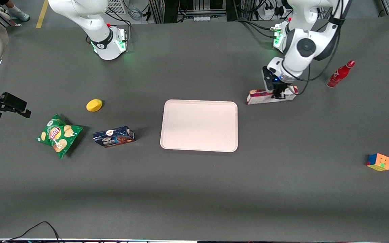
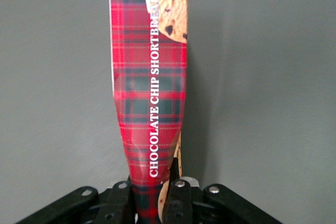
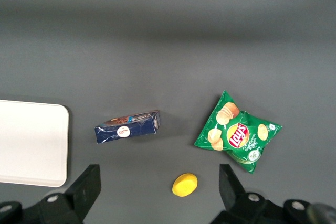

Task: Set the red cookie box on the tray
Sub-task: 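Lift the cookie box upright and carry it over the pink tray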

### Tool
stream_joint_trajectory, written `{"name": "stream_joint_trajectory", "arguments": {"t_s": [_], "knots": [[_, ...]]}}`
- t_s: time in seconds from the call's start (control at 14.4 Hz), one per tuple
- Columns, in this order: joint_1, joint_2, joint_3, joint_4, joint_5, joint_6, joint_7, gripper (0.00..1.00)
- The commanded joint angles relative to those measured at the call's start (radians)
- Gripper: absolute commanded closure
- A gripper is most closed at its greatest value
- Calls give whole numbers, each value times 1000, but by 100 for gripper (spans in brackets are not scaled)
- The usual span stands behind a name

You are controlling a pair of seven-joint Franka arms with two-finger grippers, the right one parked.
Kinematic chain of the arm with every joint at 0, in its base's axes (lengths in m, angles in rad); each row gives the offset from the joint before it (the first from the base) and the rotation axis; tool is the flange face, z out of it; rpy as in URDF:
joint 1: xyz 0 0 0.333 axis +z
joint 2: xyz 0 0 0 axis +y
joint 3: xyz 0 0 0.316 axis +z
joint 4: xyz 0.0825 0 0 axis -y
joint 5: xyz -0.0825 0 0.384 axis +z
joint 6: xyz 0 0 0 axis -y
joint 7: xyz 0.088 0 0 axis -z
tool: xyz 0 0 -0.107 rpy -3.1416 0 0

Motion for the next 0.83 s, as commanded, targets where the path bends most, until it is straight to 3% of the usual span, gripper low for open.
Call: {"name": "stream_joint_trajectory", "arguments": {"t_s": [0.0, 0.07, 0.35, 0.69, 0.76], "knots": [[49, -77, 90, 100, -119, -197, -16, 100], [56, -83, 105, 162, -147, -292, -68, 100], [55, -76, 124, 410, -132, -543, -508, 100], [6, -68, 99, 591, -120, -626, -995, 100], [-2, -54, 77, 620, -88, -620, -1107, 100]]}}
